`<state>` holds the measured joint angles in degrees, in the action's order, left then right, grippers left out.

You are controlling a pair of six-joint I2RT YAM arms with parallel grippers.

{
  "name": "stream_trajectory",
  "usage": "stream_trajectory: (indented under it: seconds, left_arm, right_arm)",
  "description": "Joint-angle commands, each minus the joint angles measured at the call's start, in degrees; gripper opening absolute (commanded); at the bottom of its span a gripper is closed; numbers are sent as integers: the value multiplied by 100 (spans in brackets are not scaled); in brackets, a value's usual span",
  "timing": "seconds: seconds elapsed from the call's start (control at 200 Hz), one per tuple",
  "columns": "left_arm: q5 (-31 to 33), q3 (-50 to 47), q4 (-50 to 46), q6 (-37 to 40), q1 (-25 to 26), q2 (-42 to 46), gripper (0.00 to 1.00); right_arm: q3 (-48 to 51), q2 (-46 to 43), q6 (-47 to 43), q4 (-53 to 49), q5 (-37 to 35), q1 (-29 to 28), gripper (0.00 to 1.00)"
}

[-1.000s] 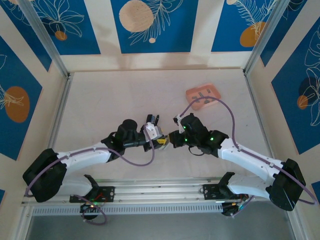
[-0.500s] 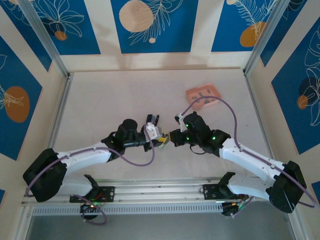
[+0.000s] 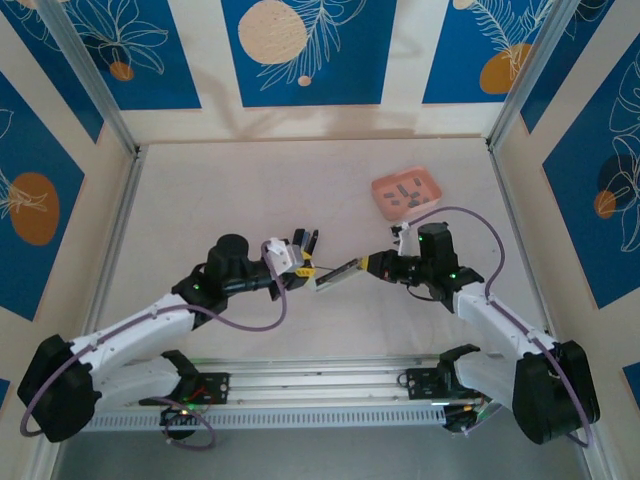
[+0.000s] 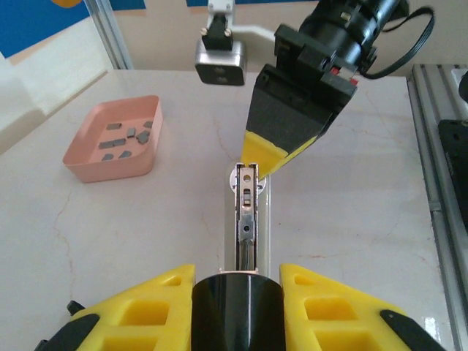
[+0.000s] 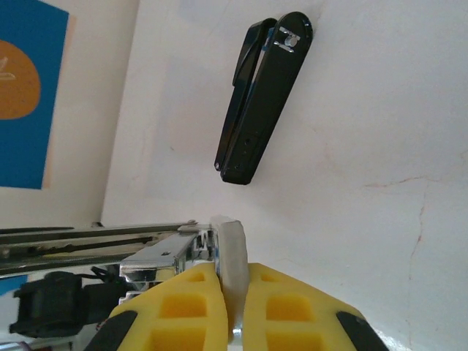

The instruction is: Load the staples into the stapler

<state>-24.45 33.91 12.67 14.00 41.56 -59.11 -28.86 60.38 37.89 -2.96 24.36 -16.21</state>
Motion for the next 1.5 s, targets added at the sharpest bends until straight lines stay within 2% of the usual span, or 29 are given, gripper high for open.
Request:
stream_trajectory:
  seconds: [0.0, 0.17, 0.45, 0.61, 0.72, 0.825, 0.945, 1.095, 1.185, 1.301, 1.496]
  left_arm:
    - [-122, 393, 20, -165, -152, 457, 13]
    - [-246, 1053, -563, -211, -152, 598, 13]
    - [-385, 1592, -1038, -57, -149, 502, 13]
    - [-364, 1644, -1006, -79, -146, 453, 13]
    - [-172, 1711, -967, -123, -147, 423, 13]
    - [-39, 1803, -966, -184, -147, 361, 14]
    - [-186, 1884, -948, -195, -144, 297, 14]
    - [-439, 1898, -765, -228, -146, 232, 14]
    - [-571, 1916, -674, -256, -144, 177, 14]
    - [-750, 1922, -470, -362, -145, 102, 14]
    - [-997, 1917, -54, -614, -142, -56, 14]
  right_arm:
    - [334, 229, 295, 29, -244, 345, 0]
    - [555, 426, 485, 311, -232, 375, 2]
    - [565, 371, 348, 322, -197, 388, 33]
    - [453, 230, 101, 113, -259, 375, 41]
    - [439, 47, -194, 380, -211, 277, 44]
    - [423, -271, -929, 837, -229, -51, 48]
    - [348, -604, -2383, 1212, -228, -540, 51]
    - [78, -653, -4530, 1239, 346, -908, 55]
    - [-123, -496, -5471, 1139, 659, -1036, 62]
    - [-518, -95, -5911, 958, 1058, -1077, 67]
    - [-887, 597, -6095, 1059, 1955, -1165, 68]
